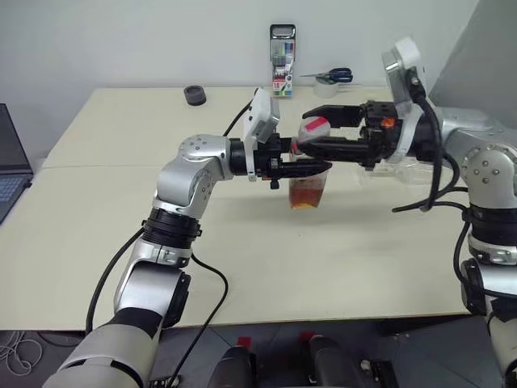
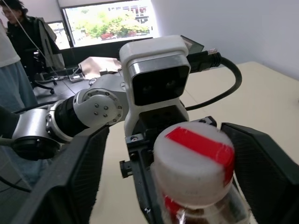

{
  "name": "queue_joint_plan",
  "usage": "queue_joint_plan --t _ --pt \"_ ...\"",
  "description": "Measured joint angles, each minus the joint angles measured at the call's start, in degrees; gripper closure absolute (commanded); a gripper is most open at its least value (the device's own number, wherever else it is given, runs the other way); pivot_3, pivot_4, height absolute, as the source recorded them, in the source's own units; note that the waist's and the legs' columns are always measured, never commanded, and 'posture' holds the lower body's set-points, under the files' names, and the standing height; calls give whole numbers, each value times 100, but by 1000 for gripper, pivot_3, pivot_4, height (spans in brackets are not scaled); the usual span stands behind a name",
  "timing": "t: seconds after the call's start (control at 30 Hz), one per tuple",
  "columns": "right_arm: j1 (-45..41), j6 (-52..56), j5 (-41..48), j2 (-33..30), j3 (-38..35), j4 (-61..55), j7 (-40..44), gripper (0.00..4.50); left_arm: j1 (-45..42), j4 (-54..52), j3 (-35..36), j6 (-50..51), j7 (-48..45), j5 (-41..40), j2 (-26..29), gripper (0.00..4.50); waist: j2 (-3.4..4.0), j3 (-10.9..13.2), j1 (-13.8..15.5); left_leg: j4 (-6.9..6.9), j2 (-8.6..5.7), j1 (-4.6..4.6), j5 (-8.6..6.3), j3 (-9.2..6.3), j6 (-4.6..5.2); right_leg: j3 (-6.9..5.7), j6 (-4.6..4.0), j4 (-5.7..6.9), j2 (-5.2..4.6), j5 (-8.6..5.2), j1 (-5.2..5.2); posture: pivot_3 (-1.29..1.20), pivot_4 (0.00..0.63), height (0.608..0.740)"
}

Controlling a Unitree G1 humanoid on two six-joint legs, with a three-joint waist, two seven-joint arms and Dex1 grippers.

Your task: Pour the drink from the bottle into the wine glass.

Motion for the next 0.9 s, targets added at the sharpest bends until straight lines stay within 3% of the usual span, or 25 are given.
queue_joint_plan --t 0.2,0.4,0.5,0.9 --pt "1180 359 211 27 -940 -1162 -1312 38 20 -10 13 57 62 8 61 2604 -1 0 6 -1 2 -3 1 -2 -3 3 1 3 -11 0 -3 0 150 740" --pt "1458 214 -344 1257 -985 -2673 -3697 38 109 -24 -5 57 135 16 44 2604 1 1 -58 -7 12 8 12 9 -22 17 0 25 -5 0 -16 0 150 740" --pt "1324 296 -457 1574 -804 -2864 -4377 38 109 -28 -2 57 139 16 46 2604 2 0 -42 -3 5 7 13 11 -23 17 0 24 -2 0 -16 0 150 740" --pt "1262 804 312 1700 -620 -3042 -4654 38 129 -80 -2 60 151 20 45 2604 2 0 -35 -5 2 2 6 12 -11 15 0 18 1 0 -16 0 150 740"
